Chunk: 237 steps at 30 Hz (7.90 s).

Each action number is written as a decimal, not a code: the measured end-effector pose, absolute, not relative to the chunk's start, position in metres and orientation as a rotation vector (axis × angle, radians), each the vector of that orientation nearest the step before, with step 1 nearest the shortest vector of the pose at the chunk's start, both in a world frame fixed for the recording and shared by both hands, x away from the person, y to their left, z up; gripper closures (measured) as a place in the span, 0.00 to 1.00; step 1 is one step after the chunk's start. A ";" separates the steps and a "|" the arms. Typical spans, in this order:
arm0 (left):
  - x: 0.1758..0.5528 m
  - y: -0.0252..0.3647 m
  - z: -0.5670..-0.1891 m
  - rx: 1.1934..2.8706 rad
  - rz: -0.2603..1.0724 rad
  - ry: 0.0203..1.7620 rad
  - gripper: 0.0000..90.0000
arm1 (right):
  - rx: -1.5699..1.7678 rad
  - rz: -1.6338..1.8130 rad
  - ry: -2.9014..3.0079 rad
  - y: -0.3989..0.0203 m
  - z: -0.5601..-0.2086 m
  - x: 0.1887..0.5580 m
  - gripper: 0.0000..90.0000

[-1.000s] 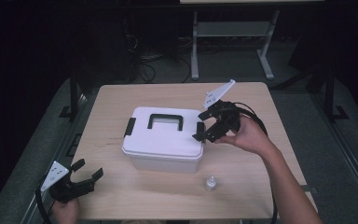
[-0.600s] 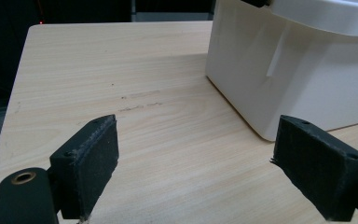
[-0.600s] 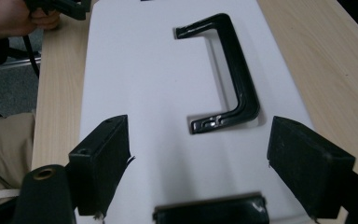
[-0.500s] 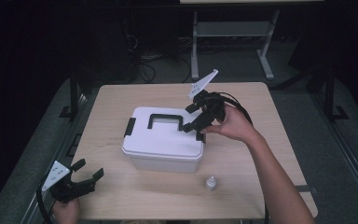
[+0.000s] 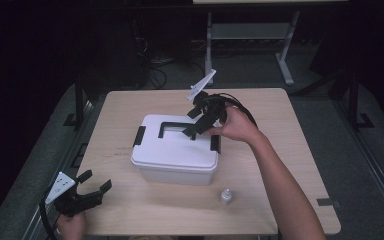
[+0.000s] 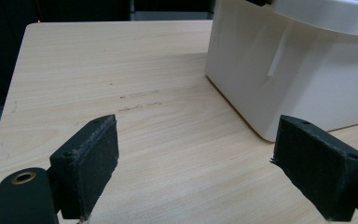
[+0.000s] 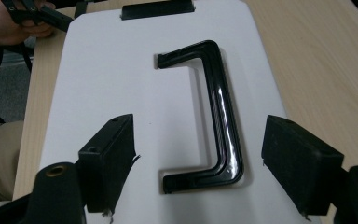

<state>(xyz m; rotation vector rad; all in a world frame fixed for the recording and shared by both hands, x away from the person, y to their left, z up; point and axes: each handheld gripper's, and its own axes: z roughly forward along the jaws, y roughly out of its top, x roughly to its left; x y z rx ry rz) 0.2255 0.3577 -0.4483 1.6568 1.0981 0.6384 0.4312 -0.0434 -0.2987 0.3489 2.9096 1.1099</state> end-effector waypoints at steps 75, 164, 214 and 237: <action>0.225 0.360 -0.446 1.641 0.641 1.085 0.14 | 0.203 1.038 2.941 -0.004 -0.298 0.416 0.93; 0.226 0.349 -0.447 1.675 0.636 1.070 0.14 | 0.562 1.071 2.705 -0.187 -0.245 0.359 0.93; 0.224 0.342 -0.445 1.713 0.665 1.040 0.14 | 0.907 1.003 2.663 -0.283 -0.347 0.320 0.93; 0.225 0.344 -0.445 1.709 0.677 1.043 0.14 | 0.998 1.012 2.677 -0.281 -0.397 0.324 0.93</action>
